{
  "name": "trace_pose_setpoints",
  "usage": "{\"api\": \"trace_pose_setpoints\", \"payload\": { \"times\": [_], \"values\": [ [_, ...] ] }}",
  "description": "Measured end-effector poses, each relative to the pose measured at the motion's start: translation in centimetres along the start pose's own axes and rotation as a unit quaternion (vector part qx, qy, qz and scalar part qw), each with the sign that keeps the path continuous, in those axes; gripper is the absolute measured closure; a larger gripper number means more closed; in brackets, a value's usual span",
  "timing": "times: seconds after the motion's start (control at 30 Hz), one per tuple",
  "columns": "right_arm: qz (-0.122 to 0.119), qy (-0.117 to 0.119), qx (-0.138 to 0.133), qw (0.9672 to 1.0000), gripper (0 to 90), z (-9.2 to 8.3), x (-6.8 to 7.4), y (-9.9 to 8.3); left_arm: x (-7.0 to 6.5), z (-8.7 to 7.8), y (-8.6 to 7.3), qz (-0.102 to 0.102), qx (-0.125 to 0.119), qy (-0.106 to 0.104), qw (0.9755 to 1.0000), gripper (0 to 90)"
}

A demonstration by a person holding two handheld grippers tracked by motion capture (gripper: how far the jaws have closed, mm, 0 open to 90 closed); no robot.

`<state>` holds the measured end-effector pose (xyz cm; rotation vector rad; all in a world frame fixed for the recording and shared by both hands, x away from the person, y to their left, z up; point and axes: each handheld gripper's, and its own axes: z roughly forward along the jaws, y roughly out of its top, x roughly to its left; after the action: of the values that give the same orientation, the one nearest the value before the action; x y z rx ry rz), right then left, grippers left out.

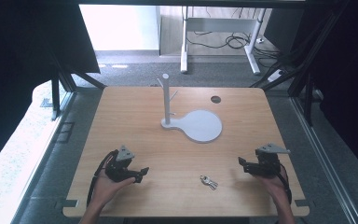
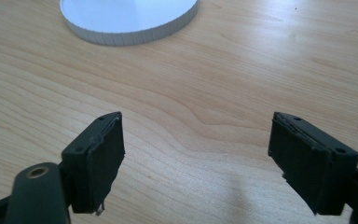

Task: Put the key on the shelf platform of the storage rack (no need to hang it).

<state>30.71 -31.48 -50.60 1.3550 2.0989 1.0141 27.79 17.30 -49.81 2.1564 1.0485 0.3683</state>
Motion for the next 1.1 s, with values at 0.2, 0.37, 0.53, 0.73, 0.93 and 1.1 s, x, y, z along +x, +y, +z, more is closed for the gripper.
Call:
{"api": "trace_pose_setpoints", "payload": {
  "times": [0.2, 0.37, 0.53, 0.73, 0.93, 1.1],
  "values": [
    [0.002, -0.009, 0.006, 0.9999, 24.5, -0.9, -1.0, 0.0, 0.0, 0.0, 0.4, 0.012, 0.002, -0.005, 0.9999, 18.1],
    [0.004, -0.007, 0.005, 1.0, 28.1, -1.8, -1.3, -0.3, -0.3, -0.1, 0.3, 0.017, 0.0, -0.011, 0.9998, 18.1],
    [-0.016, 0.006, 0.015, 0.9997, 30.5, -1.5, -0.9, 0.2, -0.9, -0.2, 0.2, 0.023, 0.001, -0.009, 0.9997, 18.1],
    [-0.03, 0.016, 0.02, 0.9992, 30.8, -1.0, -0.6, 0.6, -1.6, 0.2, 0.2, 0.026, 0.007, -0.012, 0.9996, 18.1],
    [-0.05, 0.023, 0.037, 0.9978, 33.8, -1.0, -0.2, 1.3, -1.5, 0.2, 0.3, 0.02, 0.006, -0.01, 0.9997, 18.1],
    [-0.07, 0.033, 0.048, 0.9958, 35.3, -1.7, 0.1, 2.8, -1.2, -0.2, 0.4, 0.018, 0.002, -0.006, 0.9998, 18.3]
  ]
}}
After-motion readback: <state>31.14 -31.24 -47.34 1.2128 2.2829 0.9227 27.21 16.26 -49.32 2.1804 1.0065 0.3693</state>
